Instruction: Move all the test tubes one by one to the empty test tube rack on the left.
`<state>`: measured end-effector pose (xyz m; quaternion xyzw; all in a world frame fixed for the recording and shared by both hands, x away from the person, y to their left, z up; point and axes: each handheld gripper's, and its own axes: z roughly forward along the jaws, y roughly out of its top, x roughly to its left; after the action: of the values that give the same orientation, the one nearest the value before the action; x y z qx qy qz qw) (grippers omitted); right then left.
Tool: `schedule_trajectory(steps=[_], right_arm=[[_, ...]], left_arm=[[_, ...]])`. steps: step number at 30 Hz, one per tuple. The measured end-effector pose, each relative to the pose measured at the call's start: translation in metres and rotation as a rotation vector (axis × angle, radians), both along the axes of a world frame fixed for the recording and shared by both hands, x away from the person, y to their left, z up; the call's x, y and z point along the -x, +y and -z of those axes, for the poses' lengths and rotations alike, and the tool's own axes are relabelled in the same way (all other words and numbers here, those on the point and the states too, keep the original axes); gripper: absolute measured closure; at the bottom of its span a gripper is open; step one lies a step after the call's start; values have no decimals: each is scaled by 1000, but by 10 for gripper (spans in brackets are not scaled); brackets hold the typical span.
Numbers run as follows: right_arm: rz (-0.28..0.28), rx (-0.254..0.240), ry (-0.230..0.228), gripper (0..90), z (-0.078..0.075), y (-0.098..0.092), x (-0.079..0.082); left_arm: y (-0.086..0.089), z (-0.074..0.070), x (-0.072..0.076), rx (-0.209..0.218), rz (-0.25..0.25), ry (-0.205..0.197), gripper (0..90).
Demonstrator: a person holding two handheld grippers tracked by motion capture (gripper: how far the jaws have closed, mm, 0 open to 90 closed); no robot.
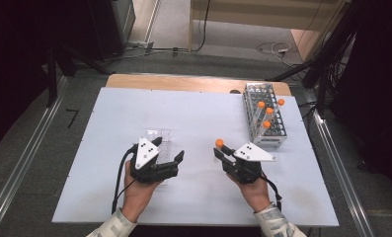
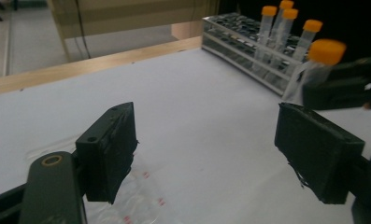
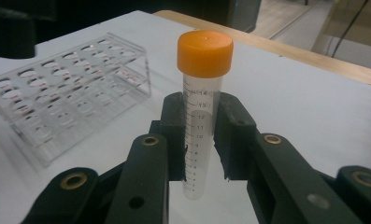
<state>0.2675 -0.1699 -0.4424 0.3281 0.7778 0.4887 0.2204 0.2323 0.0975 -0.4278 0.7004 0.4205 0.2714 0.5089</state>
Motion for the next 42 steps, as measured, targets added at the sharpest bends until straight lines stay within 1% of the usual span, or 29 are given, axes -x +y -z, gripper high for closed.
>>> schedule_trajectory(steps=[2,3,4,7,8,11,15,18,20,23,25,27,34,37,39,41,42], right_arm=[[-21,7,6,721,2,9,1],[-31,11,5,721,3,14,1],[-44,14,6,721,4,19,1],[-61,20,12,721,6,28,1],[-69,21,15,721,7,30,1],[-81,19,24,721,9,37,1],[-94,17,29,721,10,41,2],[-100,10,32,721,10,41,2],[-100,7,30,721,10,41,2],[-100,3,35,721,9,40,2],[-99,2,36,721,9,40,2],[-100,-1,36,721,9,40,2],[-100,1,40,720,9,40,2],[-103,0,44,706,10,40,2],[-112,-1,50,662,10,40,2],[-122,0,47,587,10,41,2],[-125,1,54,557,10,41,3]], left_arm=[[-8,-2,-2,2,23,-2,225],[-8,-2,-2,2,23,-2,236],[-15,-3,-5,12,53,5,242],[-25,-3,-7,13,87,5,275],[-27,-3,-8,17,104,8,289],[-34,-2,-10,18,131,14,332],[-39,0,-14,24,163,23,425],[-41,2,-16,24,168,23,485],[-41,3,-17,21,173,17,544],[-42,3,-18,28,186,13,621],[-42,4,-18,29,189,13,639],[-43,4,-18,21,191,13,672],[-43,5,-18,12,198,11,694],[-43,5,-19,11,202,15,697],[-42,5,-19,17,202,18,698],[-41,4,-20,28,203,22,699],[-40,4,-20,33,202,23,699]])
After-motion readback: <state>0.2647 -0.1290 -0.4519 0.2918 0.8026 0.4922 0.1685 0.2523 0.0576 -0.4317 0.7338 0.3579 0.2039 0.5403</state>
